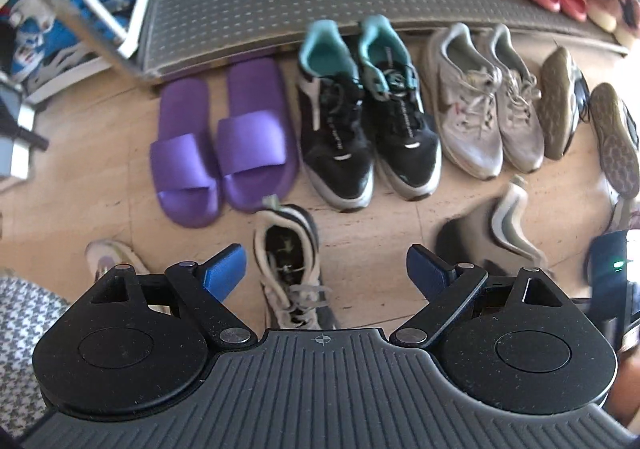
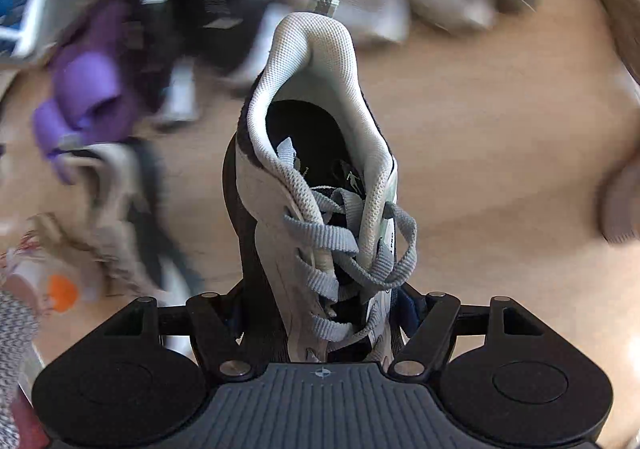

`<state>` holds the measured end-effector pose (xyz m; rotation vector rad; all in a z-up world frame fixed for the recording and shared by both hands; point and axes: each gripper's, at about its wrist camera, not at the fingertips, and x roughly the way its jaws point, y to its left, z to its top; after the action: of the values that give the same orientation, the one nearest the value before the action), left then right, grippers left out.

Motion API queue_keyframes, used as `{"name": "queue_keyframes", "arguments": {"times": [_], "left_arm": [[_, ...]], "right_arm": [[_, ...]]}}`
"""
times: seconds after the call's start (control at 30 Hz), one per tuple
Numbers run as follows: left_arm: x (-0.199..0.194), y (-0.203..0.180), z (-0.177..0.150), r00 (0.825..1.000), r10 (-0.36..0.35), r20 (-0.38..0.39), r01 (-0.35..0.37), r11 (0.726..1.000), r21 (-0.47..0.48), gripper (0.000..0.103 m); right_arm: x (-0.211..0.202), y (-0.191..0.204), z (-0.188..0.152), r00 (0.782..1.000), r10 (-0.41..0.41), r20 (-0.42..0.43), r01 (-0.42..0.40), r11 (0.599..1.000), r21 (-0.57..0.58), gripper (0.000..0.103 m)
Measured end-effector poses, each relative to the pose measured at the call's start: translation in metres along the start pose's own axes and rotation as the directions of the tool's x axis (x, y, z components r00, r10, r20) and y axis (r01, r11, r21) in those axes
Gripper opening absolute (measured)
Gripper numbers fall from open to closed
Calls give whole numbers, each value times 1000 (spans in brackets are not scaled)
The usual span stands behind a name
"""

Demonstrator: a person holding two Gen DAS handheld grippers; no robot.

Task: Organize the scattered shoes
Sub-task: 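Carry the black-white sneaker beside its mate and open the right gripper, then push the black-white sneaker pair into line with the left gripper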

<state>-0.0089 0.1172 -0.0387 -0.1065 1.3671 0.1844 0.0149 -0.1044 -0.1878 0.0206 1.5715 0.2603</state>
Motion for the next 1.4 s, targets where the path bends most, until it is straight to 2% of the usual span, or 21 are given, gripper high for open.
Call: {"name": "queue_keyframes", "arguments": {"times": [0.07, 0.1, 0.13, 0.2, 0.37, 0.5, 0.6, 0.67, 0.7, 0.77, 0.83, 0.9, 0.93, 0.97, 1.1, 1.17, 1.2, 1.3, 1.4], "left_arm": [[-1, 6, -2, 1000, 0, 2, 0, 1000, -6, 91], [-1, 9, -2, 1000, 2, 1, -2, 1000, -7, 91], [1, 11, -3, 1000, 6, -4, -6, 1000, -10, 91], [4, 16, -4, 1000, 17, -17, -17, 1000, -19, 91], [1, 18, -2, 1000, 13, -9, -14, 1000, -28, 91], [3, 10, -2, 1000, 11, -23, -12, 1000, -11, 91], [2, 8, 0, 1000, 6, -26, -6, 1000, -11, 91], [1, 8, 1, 1000, 7, -20, -7, 1000, -15, 91], [1, 8, 2, 1000, 7, -19, -8, 1000, -16, 91], [1, 12, 4, 1000, 15, -15, -16, 1000, -27, 91], [2, 18, 5, 1000, 23, -19, -24, 999, -46, 91], [2, 25, 5, 1000, 21, -22, -22, 997, -68, 91], [2, 28, 5, 1000, 18, -22, -20, 996, -82, 91], [1, 31, 6, 1000, 14, -21, -16, 995, -96, 91], [-1, 42, 11, 1000, -2, -15, 0, 992, -124, 91], [-2, 43, 12, 1000, -8, -11, 7, 993, -122, 91], [-3, 44, 12, 1000, -9, -10, 8, 993, -119, 91], [-1, 44, 12, 1000, -2, -20, 0, 994, -109, 91], [6, 40, 12, 999, 6, -36, -9, 997, -80, 91]], "right_arm": [[4, 24, 6, 998, -17, 62, 21, 997, -72, 72], [9, 33, 7, 997, -44, 60, 50, 993, -109, 75], [14, 40, 7, 997, -65, 47, 71, 988, -135, 86], [27, 43, 2, 997, -77, -13, 74, 986, -146, 86], [29, 16, -5, 996, -31, -79, 23, 995, -95, 86], [26, -7, -18, 997, -24, -74, 19, 998, -59, 87], [27, -13, -22, 994, 67, -86, -70, 997, -27, 87], [31, -6, -22, 991, 111, -72, -116, 991, -71, 87], [35, 5, -22, 991, 122, -56, -129, 983, -129, 87], [44, 24, -21, 994, 106, -38, -112, 970, -218, 90], [62, 46, -20, 998, 57, -23, -61, 951, -304, 90], [76, 57, -19, 999, 28, -22, -33, 942, -335, 88], [81, 59, -19, 1000, 16, -24, -24, 939, -343, 81], [86, 62, -19, 1000, 8, -28, -18, 938, -347, 67], [89, 69, -20, 1000, -8, -17, 1, 929, -370, 61], [86, 73, -19, 1000, 18, 17, -10, 929, -369, 54], [84, 76, -17, 999, 27, 29, -15, 933, -359, 54], [86, 87, -18, 999, -16, 45, 31, 940, -341, 57], [85, 88, -13, 1000, -14, 19, 19, 952, -304, 66]]}}
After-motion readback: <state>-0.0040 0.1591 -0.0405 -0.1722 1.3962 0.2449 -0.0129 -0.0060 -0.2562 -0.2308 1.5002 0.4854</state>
